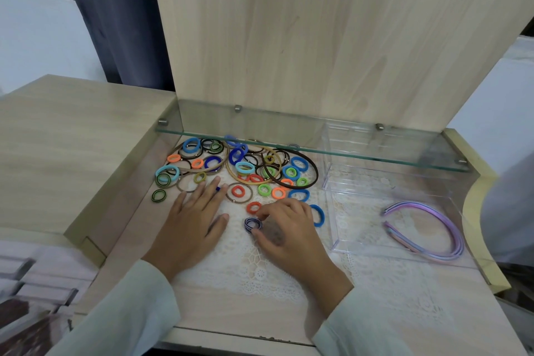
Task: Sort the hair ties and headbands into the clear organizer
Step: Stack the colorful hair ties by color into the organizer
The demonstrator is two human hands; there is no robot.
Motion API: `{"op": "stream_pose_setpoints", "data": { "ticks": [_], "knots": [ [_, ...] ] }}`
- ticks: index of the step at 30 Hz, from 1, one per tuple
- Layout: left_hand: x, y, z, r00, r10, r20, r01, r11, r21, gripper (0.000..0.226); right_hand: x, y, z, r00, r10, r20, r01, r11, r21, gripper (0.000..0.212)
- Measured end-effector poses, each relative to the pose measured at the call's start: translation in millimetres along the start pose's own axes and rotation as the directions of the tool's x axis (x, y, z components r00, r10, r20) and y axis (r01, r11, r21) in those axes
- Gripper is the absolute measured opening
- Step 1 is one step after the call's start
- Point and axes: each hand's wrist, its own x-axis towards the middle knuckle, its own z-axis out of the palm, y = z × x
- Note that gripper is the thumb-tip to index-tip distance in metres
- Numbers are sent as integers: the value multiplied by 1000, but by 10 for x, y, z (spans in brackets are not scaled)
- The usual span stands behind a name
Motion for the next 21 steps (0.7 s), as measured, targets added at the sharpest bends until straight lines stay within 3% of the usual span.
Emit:
{"op": "stream_pose_setpoints", "data": {
  "ticks": [8,12,16,21],
  "knots": [
    [-24,4,-5,999,2,-34,-3,1000,-18,75,-1,-9,-5,1000,-1,20,2,998,-55,25],
    [-17,-22,28,999,-25,-48,25,1000,-8,76,17,-40,-37,999,44,-21,-44,999,0,26],
    [38,-26,6,992,-120,24,121,992,-40,87,272,-32,-40,981,189,41,-183,977,-110,41],
    [142,-33,-21,974,-173,144,178,984,-19,95,757,59,59,889,453,75,-421,869,-259,60]
  ]
}}
